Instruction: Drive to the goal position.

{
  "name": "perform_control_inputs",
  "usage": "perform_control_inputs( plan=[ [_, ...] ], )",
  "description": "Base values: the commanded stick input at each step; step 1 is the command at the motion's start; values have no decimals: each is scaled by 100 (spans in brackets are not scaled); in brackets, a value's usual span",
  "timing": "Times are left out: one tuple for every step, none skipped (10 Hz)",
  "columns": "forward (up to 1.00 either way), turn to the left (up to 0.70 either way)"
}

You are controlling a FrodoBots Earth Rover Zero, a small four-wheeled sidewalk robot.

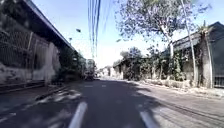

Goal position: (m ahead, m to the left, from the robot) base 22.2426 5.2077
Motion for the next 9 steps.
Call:
perform_control_inputs(
  plan=[
    [85,0],
    [85,0],
    [85,0],
    [85,0],
    [85,0],
    [85,0],
    [85,0],
    [85,0],
    [85,0]
  ],
)
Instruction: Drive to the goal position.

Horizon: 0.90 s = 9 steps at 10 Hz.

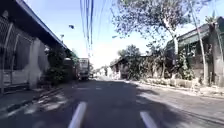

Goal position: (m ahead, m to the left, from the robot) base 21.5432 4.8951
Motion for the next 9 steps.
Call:
perform_control_inputs(
  plan=[
    [85,0],
    [85,0],
    [85,0],
    [85,0],
    [85,0],
    [85,0],
    [85,0],
    [85,0],
    [85,0]
  ],
)
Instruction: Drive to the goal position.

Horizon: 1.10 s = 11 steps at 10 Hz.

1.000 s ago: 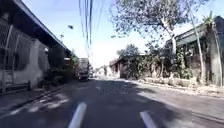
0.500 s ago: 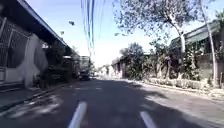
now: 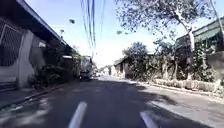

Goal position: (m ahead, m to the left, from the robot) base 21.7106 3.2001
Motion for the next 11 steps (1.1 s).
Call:
perform_control_inputs(
  plan=[
    [85,0],
    [85,0],
    [85,-14],
    [85,-34],
    [85,-34],
    [85,-34],
    [85,-34],
    [85,-34],
    [85,-19],
    [85,0],
    [85,0]
  ],
)
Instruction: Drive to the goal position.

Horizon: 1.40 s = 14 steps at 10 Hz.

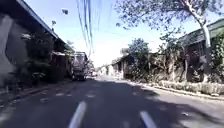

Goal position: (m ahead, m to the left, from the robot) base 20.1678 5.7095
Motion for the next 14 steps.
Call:
perform_control_inputs(
  plan=[
    [85,0],
    [85,0],
    [85,0],
    [85,0],
    [85,0],
    [85,0],
    [85,0],
    [85,0],
    [85,0],
    [85,0],
    [85,0],
    [85,0],
    [85,0],
    [85,0]
  ],
)
